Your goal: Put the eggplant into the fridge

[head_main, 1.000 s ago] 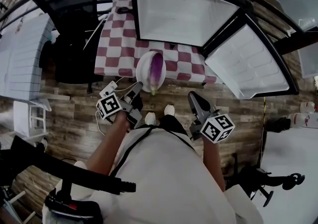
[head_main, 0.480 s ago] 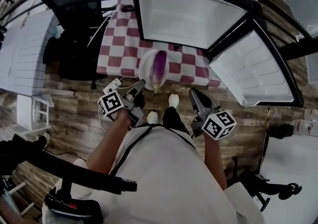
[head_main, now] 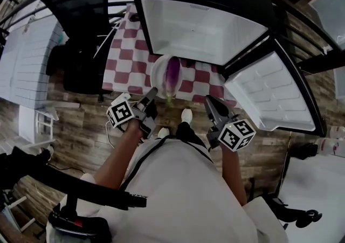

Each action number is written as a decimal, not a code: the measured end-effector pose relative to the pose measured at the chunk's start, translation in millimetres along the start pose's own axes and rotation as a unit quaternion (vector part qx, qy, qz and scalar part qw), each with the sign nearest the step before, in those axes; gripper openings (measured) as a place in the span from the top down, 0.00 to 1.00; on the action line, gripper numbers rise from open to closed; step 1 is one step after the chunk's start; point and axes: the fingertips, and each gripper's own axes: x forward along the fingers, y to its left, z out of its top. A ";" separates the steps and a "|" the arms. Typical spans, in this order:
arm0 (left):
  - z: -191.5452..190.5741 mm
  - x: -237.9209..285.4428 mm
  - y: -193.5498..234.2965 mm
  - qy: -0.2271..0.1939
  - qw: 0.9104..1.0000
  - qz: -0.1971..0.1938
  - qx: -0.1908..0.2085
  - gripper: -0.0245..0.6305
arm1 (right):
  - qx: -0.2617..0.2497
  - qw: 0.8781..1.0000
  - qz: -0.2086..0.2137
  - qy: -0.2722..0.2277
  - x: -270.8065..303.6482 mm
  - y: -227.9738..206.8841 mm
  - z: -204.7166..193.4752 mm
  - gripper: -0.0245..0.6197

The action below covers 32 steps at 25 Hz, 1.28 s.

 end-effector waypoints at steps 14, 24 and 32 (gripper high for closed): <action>21.0 81.4 -7.4 -0.038 0.999 -0.005 -0.015 0.91 | -0.006 0.999 0.034 0.035 51.2 -65.3 29.0 0.95; 14.2 134.9 3.8 -0.069 0.996 -0.015 -0.052 0.91 | -0.009 0.994 0.086 0.069 65.8 -108.0 36.4 0.95; 20.0 152.3 18.1 -0.093 0.991 -0.022 -0.089 0.91 | -0.011 0.991 0.105 0.087 75.4 -121.8 38.3 0.95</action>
